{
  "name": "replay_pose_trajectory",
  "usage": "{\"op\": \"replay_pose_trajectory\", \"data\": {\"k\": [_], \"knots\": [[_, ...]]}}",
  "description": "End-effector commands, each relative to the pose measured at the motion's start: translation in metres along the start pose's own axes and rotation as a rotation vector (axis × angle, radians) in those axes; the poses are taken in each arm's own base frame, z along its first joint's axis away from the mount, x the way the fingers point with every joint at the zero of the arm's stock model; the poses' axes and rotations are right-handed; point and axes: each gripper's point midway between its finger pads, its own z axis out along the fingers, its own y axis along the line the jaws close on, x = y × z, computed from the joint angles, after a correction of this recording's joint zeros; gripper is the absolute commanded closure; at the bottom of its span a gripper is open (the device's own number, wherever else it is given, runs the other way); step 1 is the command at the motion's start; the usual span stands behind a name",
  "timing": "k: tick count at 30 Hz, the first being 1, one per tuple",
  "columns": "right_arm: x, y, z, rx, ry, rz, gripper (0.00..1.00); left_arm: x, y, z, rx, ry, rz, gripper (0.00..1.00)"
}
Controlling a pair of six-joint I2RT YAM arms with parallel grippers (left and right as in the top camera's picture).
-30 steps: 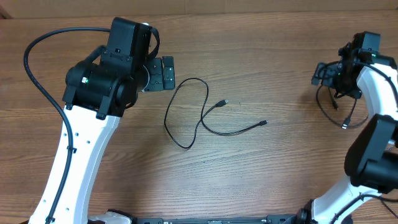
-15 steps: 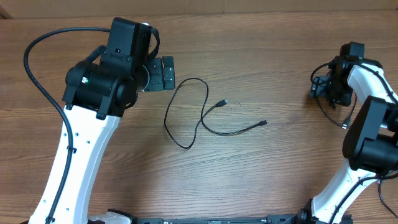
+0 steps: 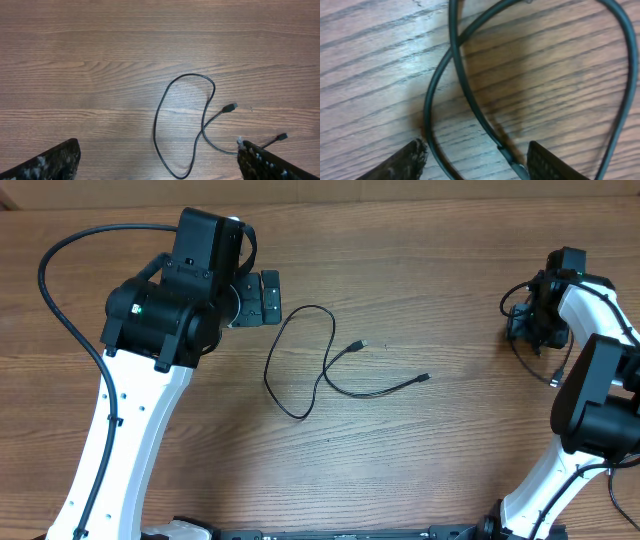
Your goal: Untangle cables
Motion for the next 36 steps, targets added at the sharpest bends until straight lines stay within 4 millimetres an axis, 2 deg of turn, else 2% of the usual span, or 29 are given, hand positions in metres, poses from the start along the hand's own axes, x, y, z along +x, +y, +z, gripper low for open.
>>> {"op": "replay_pose_trajectory", "data": {"k": [1,10,18,21,24,25,27,31,34,35,36], "knots": [[0.004,-0.012,0.001,0.070,0.013,-0.007,0.33,-0.003,-0.002,-0.004,0.012,-0.011,-0.016,0.00],[0.009,-0.048,0.003,0.115,0.030,0.067,0.32,-0.003,-0.002,-0.004,0.012,-0.012,-0.016,0.00],[0.024,-0.105,0.014,0.135,0.054,0.235,0.33,-0.003,-0.002,-0.004,0.012,-0.011,-0.016,0.00],[0.037,-0.125,0.027,0.139,0.090,0.319,0.32,-0.003,-0.002,-0.004,0.012,-0.012,-0.016,0.00],[0.053,-0.144,0.040,0.152,0.129,0.414,0.26,-0.003,-0.002,-0.004,0.012,-0.012,-0.016,0.00],[0.059,-0.158,0.041,0.180,0.135,0.473,0.18,-0.003,-0.002,-0.004,0.012,-0.012,-0.016,0.00],[0.068,-0.175,0.040,0.221,0.141,0.543,0.14,-0.003,-0.002,-0.004,0.012,-0.011,-0.016,0.00],[0.094,-0.210,0.040,0.237,0.162,0.728,0.13,-0.003,-0.002,-0.004,0.012,-0.012,-0.016,0.00],[0.109,-0.222,0.044,0.111,0.163,0.853,0.13,-0.003,-0.002,-0.004,0.012,-0.012,-0.016,0.00],[0.109,-0.226,0.043,0.056,0.151,0.889,0.13,-0.003,-0.002,-0.004,0.012,-0.011,-0.016,0.00],[0.105,-0.226,0.042,0.015,0.133,0.898,0.09,-0.003,-0.002,-0.004,0.012,-0.012,-0.016,0.00]]}}
